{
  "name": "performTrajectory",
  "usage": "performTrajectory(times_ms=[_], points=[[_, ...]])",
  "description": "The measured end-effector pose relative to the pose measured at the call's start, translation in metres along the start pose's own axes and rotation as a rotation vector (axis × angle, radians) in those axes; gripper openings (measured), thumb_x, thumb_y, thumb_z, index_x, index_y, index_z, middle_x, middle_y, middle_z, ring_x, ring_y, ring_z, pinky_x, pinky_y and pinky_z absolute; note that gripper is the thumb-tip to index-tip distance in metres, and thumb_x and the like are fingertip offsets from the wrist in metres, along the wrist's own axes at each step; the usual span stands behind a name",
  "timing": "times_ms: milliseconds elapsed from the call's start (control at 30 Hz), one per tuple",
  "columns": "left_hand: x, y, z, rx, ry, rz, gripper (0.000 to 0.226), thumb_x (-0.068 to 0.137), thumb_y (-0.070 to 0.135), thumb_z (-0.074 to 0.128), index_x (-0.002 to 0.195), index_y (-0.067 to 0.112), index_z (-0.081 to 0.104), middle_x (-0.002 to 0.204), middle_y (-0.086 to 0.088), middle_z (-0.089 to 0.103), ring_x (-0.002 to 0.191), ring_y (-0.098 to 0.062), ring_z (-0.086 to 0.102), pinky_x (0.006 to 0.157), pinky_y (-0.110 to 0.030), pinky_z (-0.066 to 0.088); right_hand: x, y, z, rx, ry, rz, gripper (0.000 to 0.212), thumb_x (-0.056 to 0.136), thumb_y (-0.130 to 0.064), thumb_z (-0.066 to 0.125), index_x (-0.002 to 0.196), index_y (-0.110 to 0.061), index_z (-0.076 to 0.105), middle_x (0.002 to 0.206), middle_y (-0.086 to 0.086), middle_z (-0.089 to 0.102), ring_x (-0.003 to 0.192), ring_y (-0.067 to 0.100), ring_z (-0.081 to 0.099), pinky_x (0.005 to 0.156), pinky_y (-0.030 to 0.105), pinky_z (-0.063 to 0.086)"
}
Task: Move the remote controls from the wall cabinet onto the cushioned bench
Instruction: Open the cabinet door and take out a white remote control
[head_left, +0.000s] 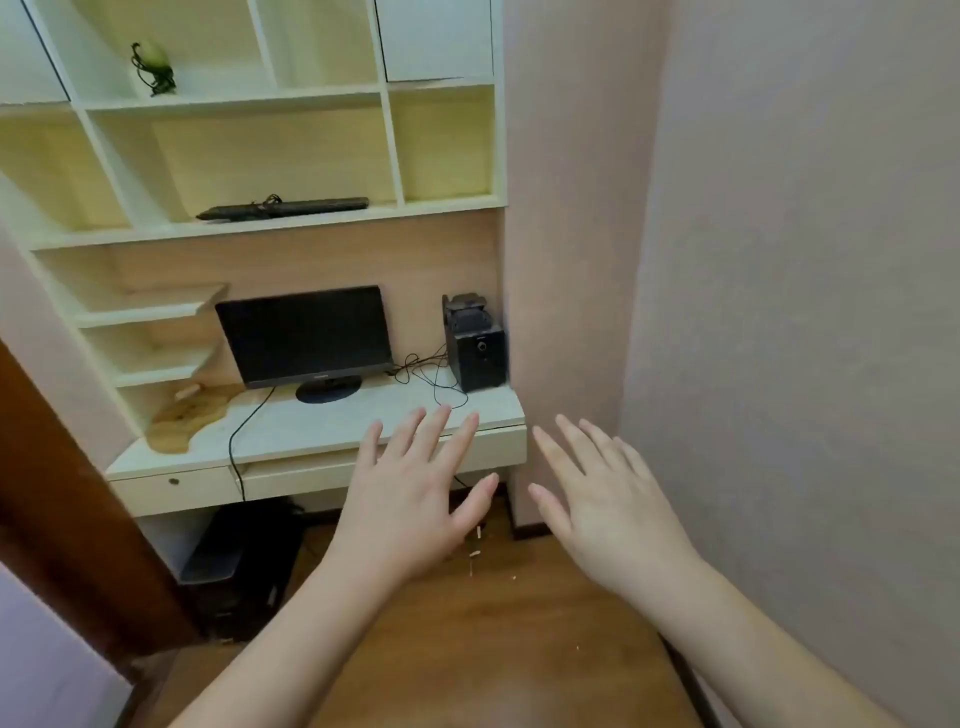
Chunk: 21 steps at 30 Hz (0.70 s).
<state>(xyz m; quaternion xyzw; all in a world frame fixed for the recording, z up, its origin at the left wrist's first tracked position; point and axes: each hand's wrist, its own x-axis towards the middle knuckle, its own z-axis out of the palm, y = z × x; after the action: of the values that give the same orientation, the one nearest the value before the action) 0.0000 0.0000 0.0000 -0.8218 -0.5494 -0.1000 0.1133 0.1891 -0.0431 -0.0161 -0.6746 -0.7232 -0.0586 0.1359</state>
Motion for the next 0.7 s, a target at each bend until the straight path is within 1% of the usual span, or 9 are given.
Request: performTrajectory(times_ms=[100,200,333,500,633,700], points=[[0.013,-0.001,0.016,0.008,-0.03,0.025,0.076,0.082,0.072,-0.003,0.15,0.04,-0.002,0.162,0.006,0.007,0.148,-0.017,0.002,0.119,-0.049,0.005,0.015,0.009,0.015,-0.002,0.029,-0.003,0.071,0.088,-0.056,0.003,0.151,-0.026,0.02,0.157,0.002,0.024,0.144,0.022,0.021,0.117,0.04,0.017],[0.027,-0.012,0.036,0.003,-0.051,0.013,0.072,0.085,0.073,0.0,0.149,0.042,-0.006,0.162,0.006,0.002,0.148,-0.017,-0.003,0.119,-0.05,0.002,0.034,0.004,0.035,0.013,0.032,-0.03,0.07,0.089,-0.055,0.006,0.15,-0.025,0.023,0.155,0.002,0.029,0.143,0.022,0.025,0.116,0.04,0.02],[0.046,-0.042,0.055,0.007,-0.054,-0.018,0.072,0.086,0.073,0.002,0.15,0.041,-0.003,0.162,0.004,0.002,0.149,-0.018,-0.003,0.119,-0.052,0.002,0.067,-0.016,0.06,0.008,0.004,-0.06,0.067,0.09,-0.054,0.013,0.148,-0.024,0.028,0.154,0.003,0.032,0.141,0.023,0.029,0.114,0.042,0.023],[0.061,-0.104,0.077,-0.016,-0.03,-0.062,0.074,0.084,0.073,0.001,0.15,0.04,-0.003,0.162,0.002,0.007,0.149,-0.019,0.001,0.119,-0.052,0.006,0.121,-0.062,0.087,-0.031,-0.029,-0.101,0.065,0.09,-0.053,0.022,0.145,-0.021,0.037,0.15,0.005,0.04,0.138,0.026,0.037,0.111,0.043,0.028],[0.074,-0.161,0.091,-0.067,-0.003,-0.106,0.075,0.085,0.073,0.006,0.151,0.039,-0.001,0.161,0.001,0.016,0.148,-0.021,0.009,0.118,-0.052,0.012,0.168,-0.114,0.102,-0.013,-0.062,-0.145,0.066,0.089,-0.054,0.022,0.145,-0.023,0.035,0.151,0.005,0.038,0.139,0.027,0.035,0.111,0.044,0.029],[0.083,-0.186,0.098,-0.072,-0.009,-0.106,0.074,0.084,0.073,0.006,0.15,0.039,0.0,0.161,0.001,0.015,0.148,-0.021,0.009,0.118,-0.052,0.012,0.19,-0.133,0.108,-0.017,-0.065,-0.152,0.065,0.088,-0.053,0.024,0.144,-0.022,0.038,0.148,0.006,0.042,0.136,0.028,0.04,0.109,0.044,0.033]])
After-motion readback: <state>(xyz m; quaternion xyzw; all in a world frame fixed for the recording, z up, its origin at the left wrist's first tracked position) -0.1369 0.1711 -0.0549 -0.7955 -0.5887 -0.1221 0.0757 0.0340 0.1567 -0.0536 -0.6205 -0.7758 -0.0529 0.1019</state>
